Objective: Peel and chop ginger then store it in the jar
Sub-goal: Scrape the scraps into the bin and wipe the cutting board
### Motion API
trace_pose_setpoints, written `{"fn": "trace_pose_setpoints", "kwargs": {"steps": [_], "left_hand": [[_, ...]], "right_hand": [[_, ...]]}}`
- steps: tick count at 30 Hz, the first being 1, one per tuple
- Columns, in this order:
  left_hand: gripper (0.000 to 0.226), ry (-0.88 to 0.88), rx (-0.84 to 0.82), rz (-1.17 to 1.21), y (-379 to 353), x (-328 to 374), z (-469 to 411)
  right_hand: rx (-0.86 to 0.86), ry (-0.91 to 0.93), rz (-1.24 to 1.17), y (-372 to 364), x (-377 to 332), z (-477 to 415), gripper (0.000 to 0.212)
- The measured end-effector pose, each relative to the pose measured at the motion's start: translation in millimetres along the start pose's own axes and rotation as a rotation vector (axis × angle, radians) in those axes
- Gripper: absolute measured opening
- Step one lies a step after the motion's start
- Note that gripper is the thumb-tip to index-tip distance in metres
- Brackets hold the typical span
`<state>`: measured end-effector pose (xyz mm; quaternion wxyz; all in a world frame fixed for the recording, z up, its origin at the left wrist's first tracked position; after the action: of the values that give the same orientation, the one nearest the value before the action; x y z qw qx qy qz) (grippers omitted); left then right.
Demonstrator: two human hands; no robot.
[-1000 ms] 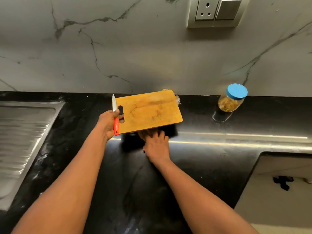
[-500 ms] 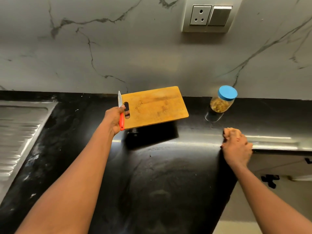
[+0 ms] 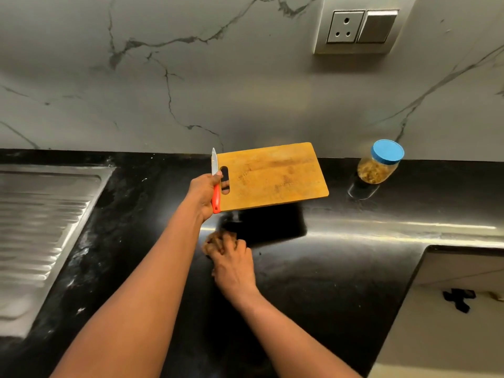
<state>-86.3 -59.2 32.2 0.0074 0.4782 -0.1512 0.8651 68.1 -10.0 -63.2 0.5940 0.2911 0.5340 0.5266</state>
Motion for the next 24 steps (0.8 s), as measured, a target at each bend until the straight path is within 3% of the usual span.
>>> {"fn": "trace_pose_setpoints", "kwargs": {"steps": [7,16,19,21,24], "left_hand": [[0.023,0.033,-0.008,-0.022,-4.3,-8.3,1.6],[0.017,0.011,-0.063,0.015,-25.0,-2.6,8.7],[0.018,-0.013,-0.063,0.003,-24.5,-3.8,11.9],[0.016,-0.032,-0.071,0.011,-24.5,-5.3,13.7],[0.015,-0.042,-0.071,0.019,-25.1,-8.4,14.1]], "right_hand": [[0.063,-0.319,-0.022,16.5,130.6,36.7,0.070],[0.245,-0.853,-0.085,49.0,311.2,172.8,0.053],[0.304,-0.994,-0.143,69.8,340.9,204.2,0.048],[0.379,-0.975,-0.156,85.5,330.7,202.7,0.052],[0.493,-0.591,-0.080,92.2,251.6,163.2,0.055]]}}
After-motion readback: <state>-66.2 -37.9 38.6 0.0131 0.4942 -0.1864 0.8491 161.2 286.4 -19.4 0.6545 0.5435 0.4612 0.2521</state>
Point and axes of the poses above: each hand's wrist, its own z-axis away from the middle knuckle, its own y-axis out of the back of the hand, x = y × z, the point moved 1 cm from there along -z, towards the middle knuckle, and after that the axes turned 15 degrees about -x, right-handed, at the moved point
